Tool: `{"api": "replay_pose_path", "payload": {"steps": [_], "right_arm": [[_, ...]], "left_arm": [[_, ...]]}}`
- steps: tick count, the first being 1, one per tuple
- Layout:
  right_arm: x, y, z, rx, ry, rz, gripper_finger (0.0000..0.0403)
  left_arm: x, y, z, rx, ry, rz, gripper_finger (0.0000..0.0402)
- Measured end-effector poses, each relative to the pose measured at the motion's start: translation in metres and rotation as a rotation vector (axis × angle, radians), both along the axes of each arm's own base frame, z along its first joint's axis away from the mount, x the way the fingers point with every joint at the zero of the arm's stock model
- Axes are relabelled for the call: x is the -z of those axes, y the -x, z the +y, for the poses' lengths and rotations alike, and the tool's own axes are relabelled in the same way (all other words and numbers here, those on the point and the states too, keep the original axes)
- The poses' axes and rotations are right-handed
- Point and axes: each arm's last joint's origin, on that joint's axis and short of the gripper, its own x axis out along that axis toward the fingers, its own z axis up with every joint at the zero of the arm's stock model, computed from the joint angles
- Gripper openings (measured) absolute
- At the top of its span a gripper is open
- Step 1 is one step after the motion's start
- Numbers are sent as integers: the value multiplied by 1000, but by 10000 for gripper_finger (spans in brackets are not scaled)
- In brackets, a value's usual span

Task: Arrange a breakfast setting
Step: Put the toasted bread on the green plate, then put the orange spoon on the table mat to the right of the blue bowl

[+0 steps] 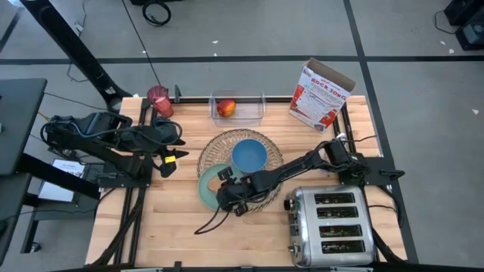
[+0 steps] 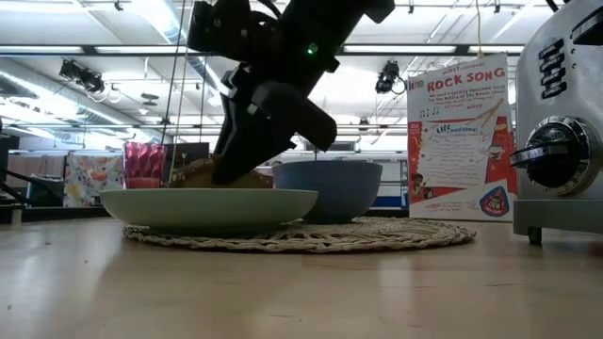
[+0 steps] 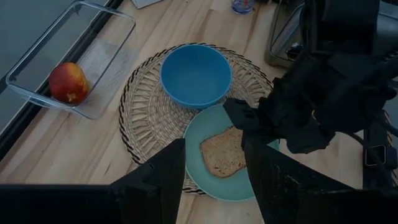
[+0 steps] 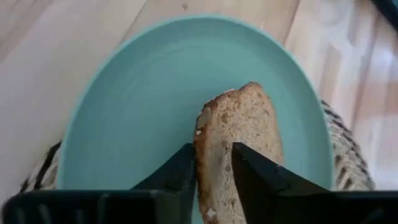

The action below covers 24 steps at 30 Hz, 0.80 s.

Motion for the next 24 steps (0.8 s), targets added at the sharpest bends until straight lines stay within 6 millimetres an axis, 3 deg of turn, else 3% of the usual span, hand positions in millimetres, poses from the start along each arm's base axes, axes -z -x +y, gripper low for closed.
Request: {"api": "replay_pose_path", "payload": {"steps": [6, 13, 18, 24], "right_arm": [[-23, 6, -1, -26, -30, -22, 177], [-99, 40, -8, -32, -133, -64, 217], [-154, 81, -33, 212, -261, -79, 220], [-191, 139, -71, 557, -415, 17, 211]], "left_arm": [[-1, -1, 0, 0, 3, -11, 173], [-17, 10, -5, 55, 38, -176, 173], [-34, 11, -12, 152, 0, -346, 173], [-52, 2, -18, 239, -104, -520, 173]]}}
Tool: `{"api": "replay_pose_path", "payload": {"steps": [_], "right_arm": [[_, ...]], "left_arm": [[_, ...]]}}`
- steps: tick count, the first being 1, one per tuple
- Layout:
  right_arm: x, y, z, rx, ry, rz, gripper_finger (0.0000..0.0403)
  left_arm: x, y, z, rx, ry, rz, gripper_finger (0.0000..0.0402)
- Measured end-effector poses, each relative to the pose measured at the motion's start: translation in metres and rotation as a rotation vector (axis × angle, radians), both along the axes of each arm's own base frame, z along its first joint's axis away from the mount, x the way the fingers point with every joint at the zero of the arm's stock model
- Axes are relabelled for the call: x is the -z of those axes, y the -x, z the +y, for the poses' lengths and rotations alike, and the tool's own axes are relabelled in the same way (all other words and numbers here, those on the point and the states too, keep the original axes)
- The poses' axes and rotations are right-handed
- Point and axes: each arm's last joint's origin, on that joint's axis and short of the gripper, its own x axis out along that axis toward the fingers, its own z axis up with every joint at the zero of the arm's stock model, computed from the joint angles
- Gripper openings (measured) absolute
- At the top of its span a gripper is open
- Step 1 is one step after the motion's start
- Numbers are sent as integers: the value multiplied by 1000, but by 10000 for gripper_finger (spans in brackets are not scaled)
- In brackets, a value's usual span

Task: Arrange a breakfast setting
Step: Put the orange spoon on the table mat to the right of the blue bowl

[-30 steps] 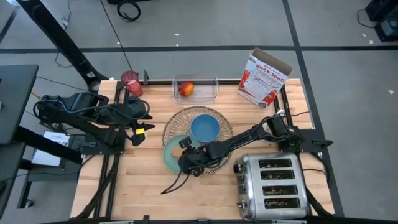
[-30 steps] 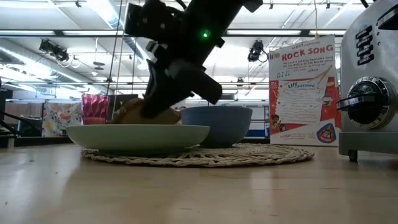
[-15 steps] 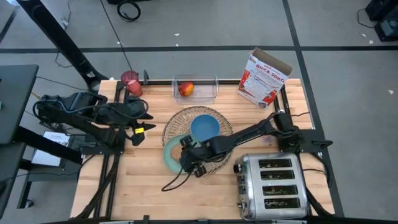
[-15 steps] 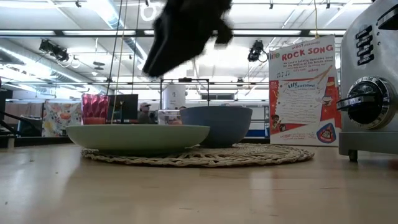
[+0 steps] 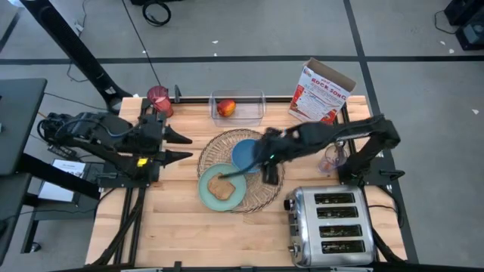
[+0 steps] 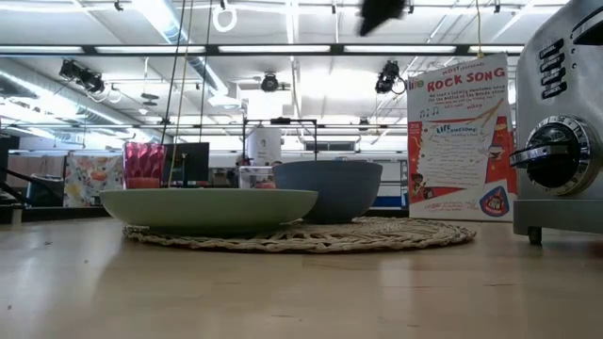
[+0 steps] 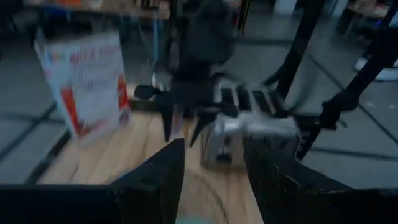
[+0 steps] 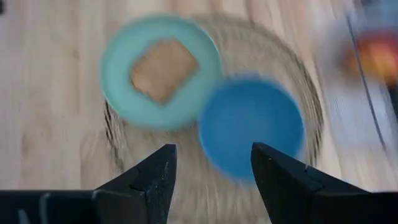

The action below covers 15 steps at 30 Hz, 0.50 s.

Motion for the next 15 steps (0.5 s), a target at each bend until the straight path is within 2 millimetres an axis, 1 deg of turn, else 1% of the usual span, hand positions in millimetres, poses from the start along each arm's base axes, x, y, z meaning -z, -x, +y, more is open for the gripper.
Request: {"api": "replay_pose_path", "payload": {"steps": [4, 7, 9, 12, 15], "right_arm": [[-14, 37, -18, 208, -47, 94, 208], [-24, 62, -28, 371, -60, 131, 209], [-28, 77, -34, 448, -52, 170, 212], [-33, 90, -44, 485, -49, 164, 216], [-30, 104, -58, 495, -119, 182, 218]], "left_arm": [[-5, -4, -1, 8, -48, -52, 173], [-4, -7, 0, 2, -56, -49, 173], [-4, -8, 0, -1, -51, -46, 173], [-1, -14, -2, -1, -57, -31, 173], [2, -19, -4, -1, -62, -16, 173]]}}
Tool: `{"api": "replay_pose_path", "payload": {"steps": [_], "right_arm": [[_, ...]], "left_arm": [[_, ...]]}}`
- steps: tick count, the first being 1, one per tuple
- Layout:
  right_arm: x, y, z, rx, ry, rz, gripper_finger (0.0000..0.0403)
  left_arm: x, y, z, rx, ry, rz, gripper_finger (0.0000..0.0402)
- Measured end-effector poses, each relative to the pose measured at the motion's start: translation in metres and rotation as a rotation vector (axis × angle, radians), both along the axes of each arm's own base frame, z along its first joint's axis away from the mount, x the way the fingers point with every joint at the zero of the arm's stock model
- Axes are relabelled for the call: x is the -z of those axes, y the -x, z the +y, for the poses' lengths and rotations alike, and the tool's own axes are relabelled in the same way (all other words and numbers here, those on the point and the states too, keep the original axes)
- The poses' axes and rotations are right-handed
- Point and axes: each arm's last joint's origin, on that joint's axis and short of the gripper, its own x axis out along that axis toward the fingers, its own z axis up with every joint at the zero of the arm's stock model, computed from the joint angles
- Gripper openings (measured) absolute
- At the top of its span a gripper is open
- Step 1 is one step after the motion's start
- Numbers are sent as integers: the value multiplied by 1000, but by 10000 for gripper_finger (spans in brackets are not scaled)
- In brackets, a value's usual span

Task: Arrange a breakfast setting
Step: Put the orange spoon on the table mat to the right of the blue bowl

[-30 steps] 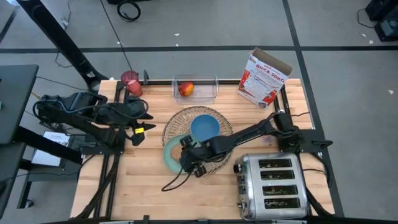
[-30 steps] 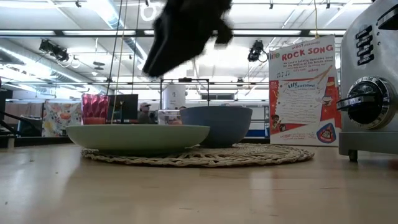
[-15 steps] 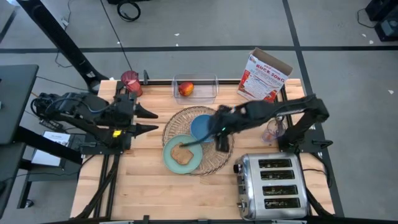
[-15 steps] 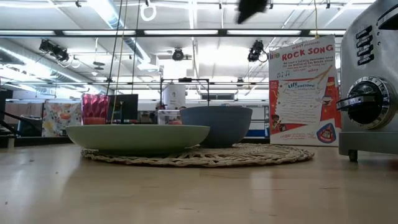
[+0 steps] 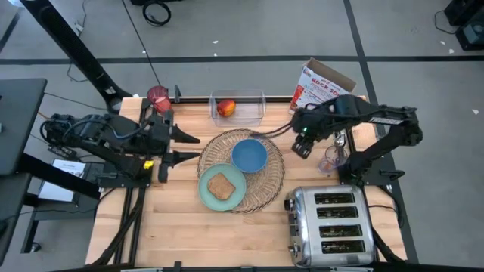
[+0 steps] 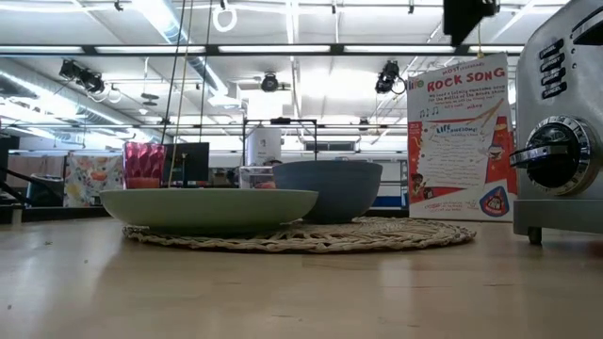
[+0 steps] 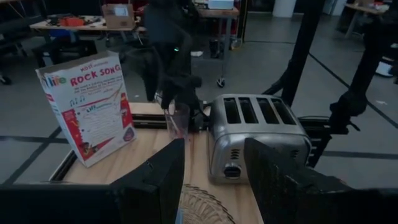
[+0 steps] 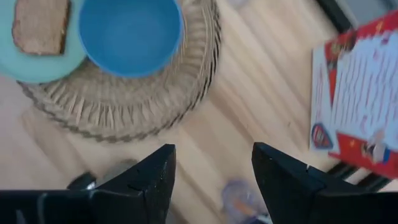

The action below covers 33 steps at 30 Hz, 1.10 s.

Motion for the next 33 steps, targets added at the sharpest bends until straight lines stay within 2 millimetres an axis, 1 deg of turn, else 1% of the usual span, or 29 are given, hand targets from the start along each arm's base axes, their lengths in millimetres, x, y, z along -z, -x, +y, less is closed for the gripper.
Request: {"api": "replay_pose_path", "payload": {"steps": [3, 5, 7, 12, 15, 19, 23, 26, 29, 33], "right_arm": [[11, 18, -12, 23, -55, 42, 218], [14, 37, -15, 43, -86, 27, 219], [17, 57, -15, 67, -113, 15, 222], [24, 106, -10, 174, -190, -86, 230], [32, 130, -9, 291, -200, -132, 233], [46, 153, -8, 426, -193, -176, 234], [56, 172, -6, 517, -154, -222, 234], [63, 180, -6, 572, -110, -239, 234], [74, 184, -6, 600, -76, -223, 234], [91, 182, -8, 600, -59, -167, 233]], "left_arm": [[2, -2, -1, 1, 2, 13, 173], [2, -3, -2, -2, 21, 11, 173], [2, -3, -2, -5, 32, 15, 173], [2, -2, -2, -9, 62, 14, 173], [2, -3, -1, -12, 62, 13, 173], [2, -4, 2, -33, 71, 9, 173], [2, -4, 3, -38, 75, 8, 173], [2, -4, 3, -39, 82, 7, 173], [2, -4, 3, -41, 95, 6, 173], [1, -4, 3, -41, 98, -3, 173]]}}
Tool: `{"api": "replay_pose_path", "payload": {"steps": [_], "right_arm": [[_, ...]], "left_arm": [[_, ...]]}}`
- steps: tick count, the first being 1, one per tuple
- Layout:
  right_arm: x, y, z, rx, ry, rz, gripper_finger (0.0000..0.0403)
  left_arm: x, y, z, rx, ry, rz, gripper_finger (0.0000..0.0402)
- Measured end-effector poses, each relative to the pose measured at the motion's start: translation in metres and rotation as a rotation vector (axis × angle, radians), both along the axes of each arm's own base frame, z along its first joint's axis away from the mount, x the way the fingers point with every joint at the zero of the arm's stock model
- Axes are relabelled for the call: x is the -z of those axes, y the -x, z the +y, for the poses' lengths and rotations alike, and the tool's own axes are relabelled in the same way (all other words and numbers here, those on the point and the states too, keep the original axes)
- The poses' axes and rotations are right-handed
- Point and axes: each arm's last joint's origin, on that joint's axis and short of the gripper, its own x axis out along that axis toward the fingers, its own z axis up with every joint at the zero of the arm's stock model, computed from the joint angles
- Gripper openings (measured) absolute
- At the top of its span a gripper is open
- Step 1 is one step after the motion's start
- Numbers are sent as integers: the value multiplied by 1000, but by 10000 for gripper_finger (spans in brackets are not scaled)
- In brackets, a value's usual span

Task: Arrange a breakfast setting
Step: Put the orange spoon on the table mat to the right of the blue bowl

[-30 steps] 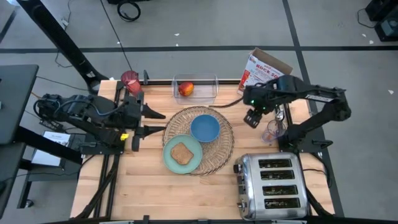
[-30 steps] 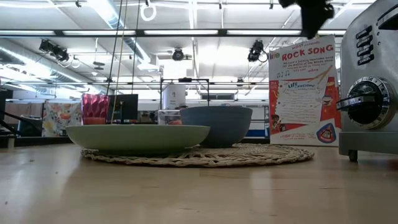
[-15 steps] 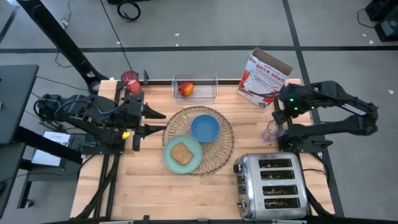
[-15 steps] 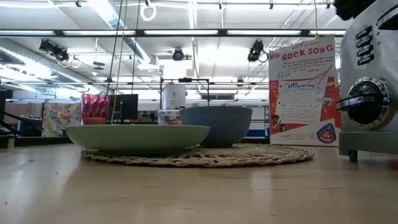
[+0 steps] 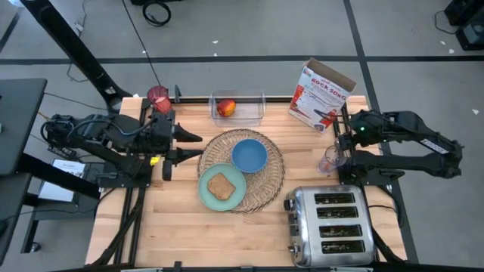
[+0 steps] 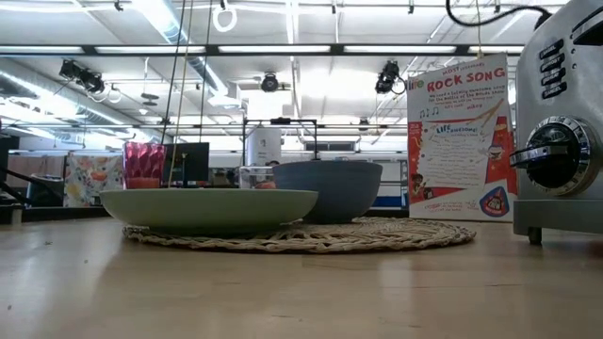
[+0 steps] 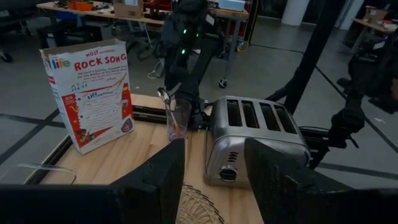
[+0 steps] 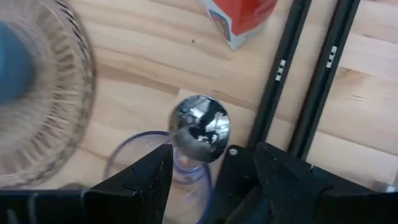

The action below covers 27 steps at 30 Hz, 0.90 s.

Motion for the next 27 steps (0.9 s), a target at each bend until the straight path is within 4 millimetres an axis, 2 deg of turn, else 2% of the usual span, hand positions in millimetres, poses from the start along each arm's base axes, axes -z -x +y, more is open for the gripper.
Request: {"api": "replay_pose_path", "payload": {"steps": [6, 10, 14, 23, 27], "right_arm": [[18, -7, -2, -48, 9, 25, 233], [24, -16, -4, -127, 1, -25, 233], [24, -19, -5, -136, -4, -59, 228], [21, -23, -7, -119, 54, -88, 169], [22, -23, -6, -164, 34, -88, 161]], "left_arm": [[-1, 0, 0, 1, -1, -9, 173], [-1, 0, 0, 1, 0, -9, 173], [-1, 0, 0, 1, 6, -10, 173], [-1, 0, 0, 0, 7, -10, 173], [-1, 0, 0, 0, 7, -10, 173]]}}
